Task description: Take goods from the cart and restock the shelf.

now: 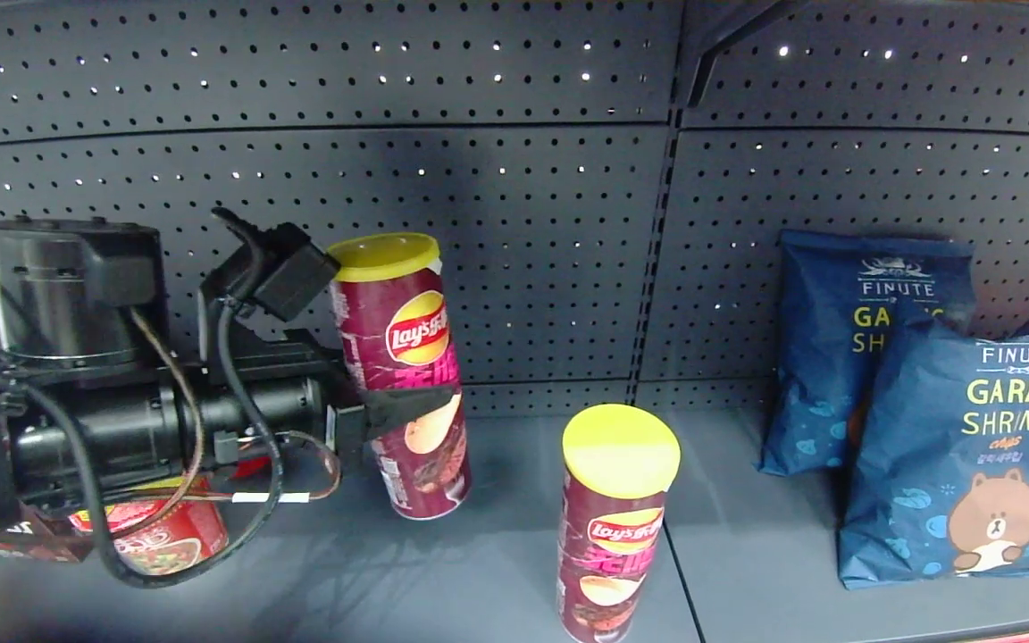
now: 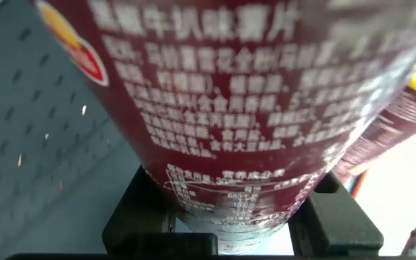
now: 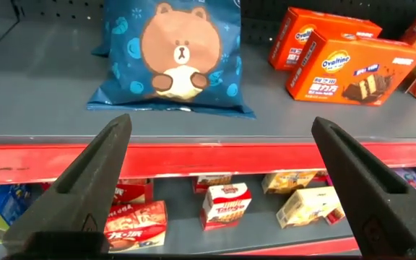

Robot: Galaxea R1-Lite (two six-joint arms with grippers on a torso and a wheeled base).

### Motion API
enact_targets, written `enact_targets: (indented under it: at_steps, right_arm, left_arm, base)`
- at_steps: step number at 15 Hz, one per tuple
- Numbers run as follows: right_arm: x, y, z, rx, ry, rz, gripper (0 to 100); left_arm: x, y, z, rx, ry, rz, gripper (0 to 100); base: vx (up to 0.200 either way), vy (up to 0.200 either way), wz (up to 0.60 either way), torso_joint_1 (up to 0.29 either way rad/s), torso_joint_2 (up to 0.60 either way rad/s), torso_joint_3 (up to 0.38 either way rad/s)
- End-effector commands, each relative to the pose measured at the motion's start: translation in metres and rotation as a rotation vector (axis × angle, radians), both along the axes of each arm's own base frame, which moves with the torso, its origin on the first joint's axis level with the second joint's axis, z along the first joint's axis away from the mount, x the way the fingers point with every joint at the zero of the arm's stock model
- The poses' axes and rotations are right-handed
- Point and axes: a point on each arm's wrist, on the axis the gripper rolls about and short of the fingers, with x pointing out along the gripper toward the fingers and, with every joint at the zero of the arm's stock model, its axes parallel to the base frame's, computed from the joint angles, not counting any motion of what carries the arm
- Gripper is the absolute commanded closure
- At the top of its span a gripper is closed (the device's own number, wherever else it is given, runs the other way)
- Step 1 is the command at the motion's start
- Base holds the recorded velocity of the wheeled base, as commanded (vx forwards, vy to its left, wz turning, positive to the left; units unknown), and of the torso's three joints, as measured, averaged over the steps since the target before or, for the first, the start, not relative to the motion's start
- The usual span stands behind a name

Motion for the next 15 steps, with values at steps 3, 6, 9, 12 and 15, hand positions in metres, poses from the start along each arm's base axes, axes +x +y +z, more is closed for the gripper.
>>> enact_targets:
  at_steps: [3,6,9,12,15]
  right_arm:
    - [0.002,0.000,-0.001,0.000,-0.012,0.001,0]
    - [0.002,0.000,-0.001,0.003,-0.012,0.001,0]
    - [0.002,0.000,-0.001,0.003,-0.012,0.003,0]
    - [0.002,0.000,-0.001,0.000,-0.012,0.004,0]
    - [0.002,0.000,-0.001,-0.002,-0.012,0.009,0]
  left_arm:
    - [0.060,-0.018,-0.037,-0.010,-0.077,-0.195,100]
    - [0.078,-0.026,-0.044,-0.015,-0.075,-0.217,100]
    - [0.100,-0.036,-0.052,-0.045,-0.072,-0.309,100]
    - [0.119,-0.045,-0.058,-0.051,-0.071,-0.327,100]
    - [0.126,-0.051,-0.066,-0.048,-0.064,-0.336,100]
  base:
    - [0.000,0.000,0.00,0.000,0.00,0.000]
    - [0.000,0.000,0.00,0.000,0.00,0.000]
    - [0.000,0.000,0.00,0.000,0.00,0.000]
    - [0.000,0.000,0.00,0.000,0.00,0.000]
    - [0.000,0.000,0.00,0.000,0.00,0.000]
